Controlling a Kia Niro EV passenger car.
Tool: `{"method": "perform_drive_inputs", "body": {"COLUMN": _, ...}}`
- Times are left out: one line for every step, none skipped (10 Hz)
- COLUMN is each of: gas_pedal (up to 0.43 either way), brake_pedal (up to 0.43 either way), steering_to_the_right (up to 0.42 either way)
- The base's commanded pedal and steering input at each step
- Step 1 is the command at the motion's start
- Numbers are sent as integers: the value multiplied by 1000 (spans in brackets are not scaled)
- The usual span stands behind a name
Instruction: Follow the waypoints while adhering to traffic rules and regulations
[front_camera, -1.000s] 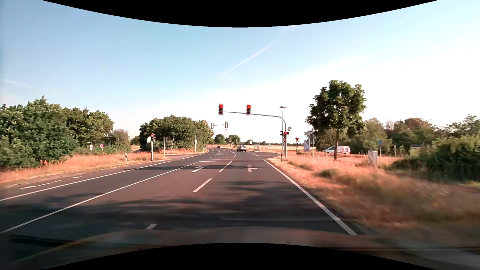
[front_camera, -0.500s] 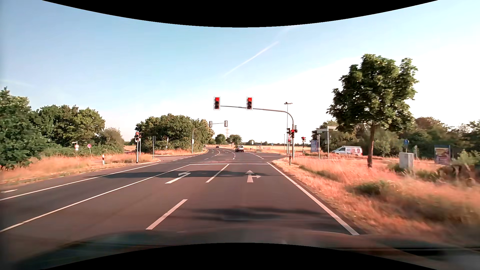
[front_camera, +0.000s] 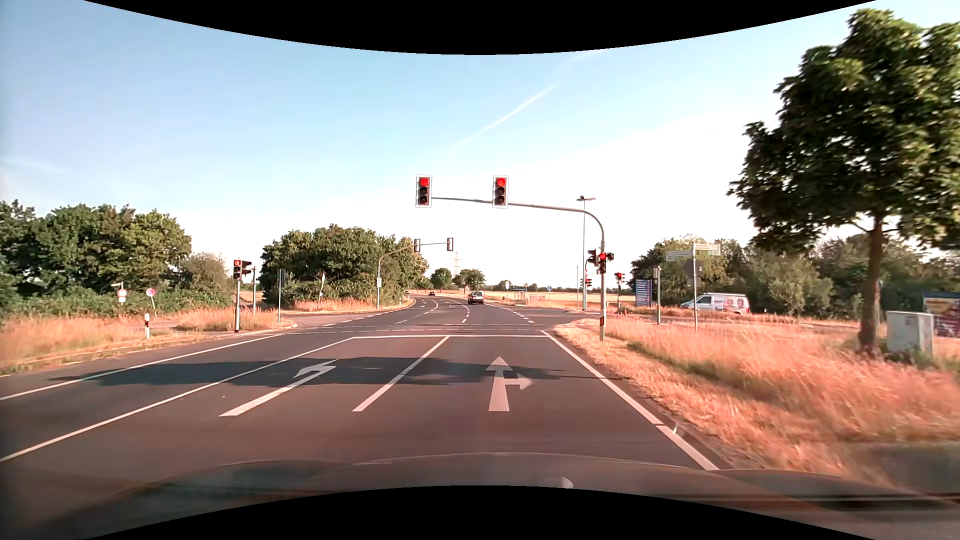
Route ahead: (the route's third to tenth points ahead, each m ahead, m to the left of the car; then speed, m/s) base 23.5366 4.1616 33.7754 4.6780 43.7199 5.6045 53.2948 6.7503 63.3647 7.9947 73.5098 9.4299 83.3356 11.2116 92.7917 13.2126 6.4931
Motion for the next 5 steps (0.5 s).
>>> {"method": "perform_drive_inputs", "body": {"gas_pedal": 0, "brake_pedal": 274, "steering_to_the_right": -8}}
{"method": "perform_drive_inputs", "body": {"gas_pedal": 0, "brake_pedal": 274, "steering_to_the_right": -7}}
{"method": "perform_drive_inputs", "body": {"gas_pedal": 0, "brake_pedal": 274, "steering_to_the_right": -7}}
{"method": "perform_drive_inputs", "body": {"gas_pedal": 0, "brake_pedal": 268, "steering_to_the_right": -7}}
{"method": "perform_drive_inputs", "body": {"gas_pedal": 0, "brake_pedal": 274, "steering_to_the_right": -7}}
